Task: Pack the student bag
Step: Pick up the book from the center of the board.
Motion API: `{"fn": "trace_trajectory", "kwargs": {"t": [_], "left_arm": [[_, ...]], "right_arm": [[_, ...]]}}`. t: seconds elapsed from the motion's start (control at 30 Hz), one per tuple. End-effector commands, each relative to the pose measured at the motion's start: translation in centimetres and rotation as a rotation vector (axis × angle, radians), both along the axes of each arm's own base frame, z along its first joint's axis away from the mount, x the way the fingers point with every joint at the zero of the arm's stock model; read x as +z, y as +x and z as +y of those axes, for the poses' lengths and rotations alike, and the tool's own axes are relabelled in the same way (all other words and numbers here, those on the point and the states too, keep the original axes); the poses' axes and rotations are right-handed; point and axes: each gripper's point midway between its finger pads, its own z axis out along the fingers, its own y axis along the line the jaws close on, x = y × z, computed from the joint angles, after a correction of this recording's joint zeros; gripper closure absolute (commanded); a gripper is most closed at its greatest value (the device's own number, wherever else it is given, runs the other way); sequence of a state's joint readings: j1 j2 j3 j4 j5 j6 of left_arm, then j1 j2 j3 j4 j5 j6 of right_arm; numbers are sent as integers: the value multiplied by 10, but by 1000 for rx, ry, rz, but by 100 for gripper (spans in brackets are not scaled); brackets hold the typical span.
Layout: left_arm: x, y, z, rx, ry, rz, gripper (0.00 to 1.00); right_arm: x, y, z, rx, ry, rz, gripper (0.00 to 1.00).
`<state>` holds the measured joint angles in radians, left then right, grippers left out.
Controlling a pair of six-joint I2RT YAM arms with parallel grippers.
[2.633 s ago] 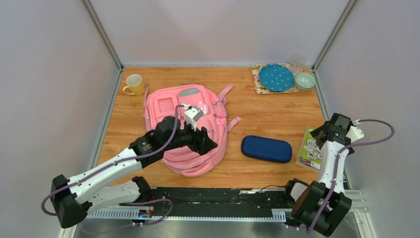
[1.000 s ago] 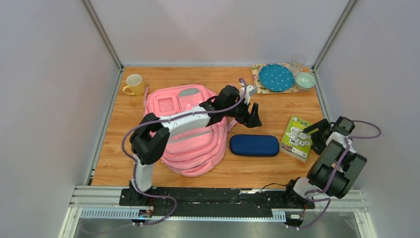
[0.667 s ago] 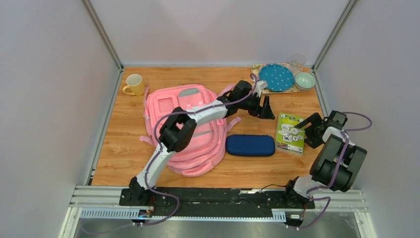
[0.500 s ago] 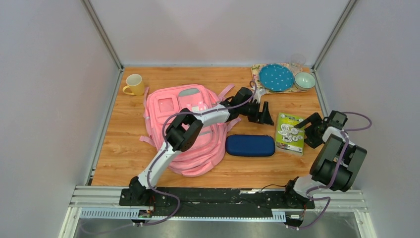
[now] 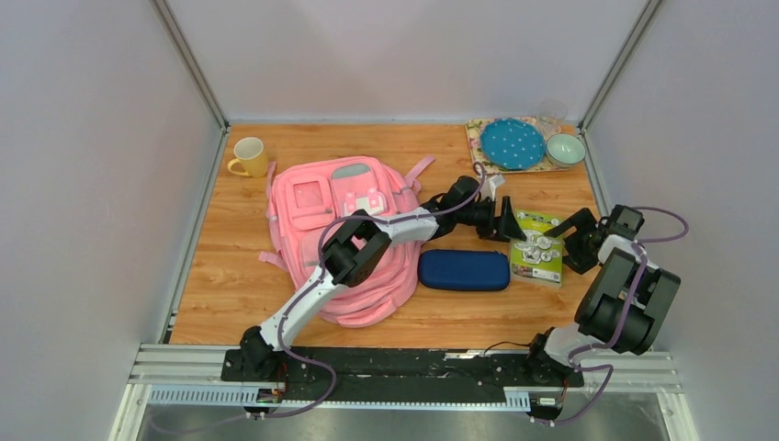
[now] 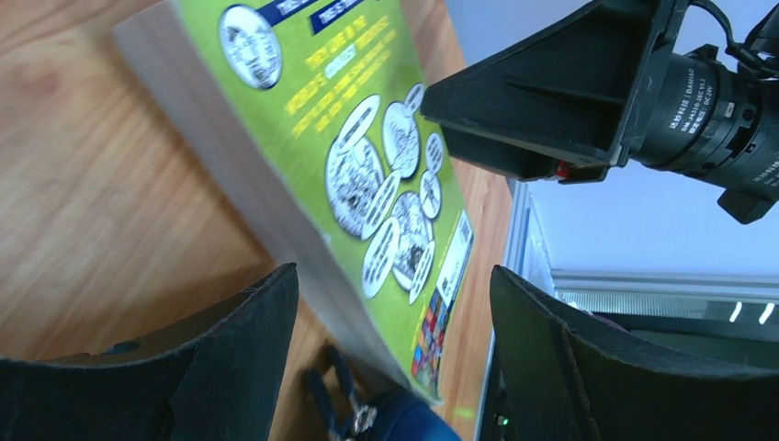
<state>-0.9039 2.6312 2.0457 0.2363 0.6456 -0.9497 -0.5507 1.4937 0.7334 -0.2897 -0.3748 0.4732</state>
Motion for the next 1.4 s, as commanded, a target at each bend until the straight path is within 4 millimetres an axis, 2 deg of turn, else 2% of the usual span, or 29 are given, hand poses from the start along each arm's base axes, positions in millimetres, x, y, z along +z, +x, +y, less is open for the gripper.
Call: {"fn": "trace_trajectory", "kwargs": {"t": [0.0, 0.03, 0.07, 0.17, 0.23, 0.33, 0.4, 0.53, 0.63, 0.73, 0.93, 1.0, 1.07, 1.13, 1.2, 1.3, 1.37], "left_arm": [[18, -9, -24, -13, -103, 24, 18], [17, -12, -26, -17, -105, 32, 20], [17, -14, -28, -17, -118, 45, 32], [25, -17, -33, -19, -155, 55, 53], [34, -16, -36, -14, -170, 43, 51], [45, -16, -38, -10, -190, 26, 38], [53, -18, -39, -17, -206, 17, 35], [65, -20, -41, -20, -225, 0, 35], [63, -22, -41, -27, -226, 17, 50], [61, -25, -42, -35, -232, 33, 57], [66, -30, -44, -52, -248, 23, 42], [66, -30, -44, -51, -245, 26, 51], [64, -31, -43, -55, -240, 26, 81], [65, -31, -43, -56, -236, 25, 100], [66, -32, -43, -56, -241, 25, 100], [80, -32, -43, -64, -277, 6, 100], [103, -33, -42, -70, -319, -31, 100]], "right_arm": [[-10, -11, 25, 47, 96, 38, 14], [-9, -11, 25, 49, 96, 35, 14], [-7, -10, 25, 49, 98, 28, 14], [-3, -10, 27, 53, 104, 18, 14], [0, -9, 29, 60, 109, 6, 14], [9, -7, 32, 72, 118, -23, 16], [18, -5, 35, 86, 123, -53, 17], [33, -3, 37, 96, 117, -97, 18], [43, -2, 42, 112, 131, -132, 20], [55, 0, 47, 129, 143, -175, 23], [65, -1, 48, 130, 135, -198, 23], [65, -1, 48, 130, 139, -197, 23], [66, -2, 49, 133, 138, -198, 23], [68, -2, 47, 135, 121, -196, 23], [77, -3, 45, 134, 101, -203, 23], [92, -7, 35, 112, 30, -190, 21], [114, -10, 23, 71, -54, -212, 18]]}}
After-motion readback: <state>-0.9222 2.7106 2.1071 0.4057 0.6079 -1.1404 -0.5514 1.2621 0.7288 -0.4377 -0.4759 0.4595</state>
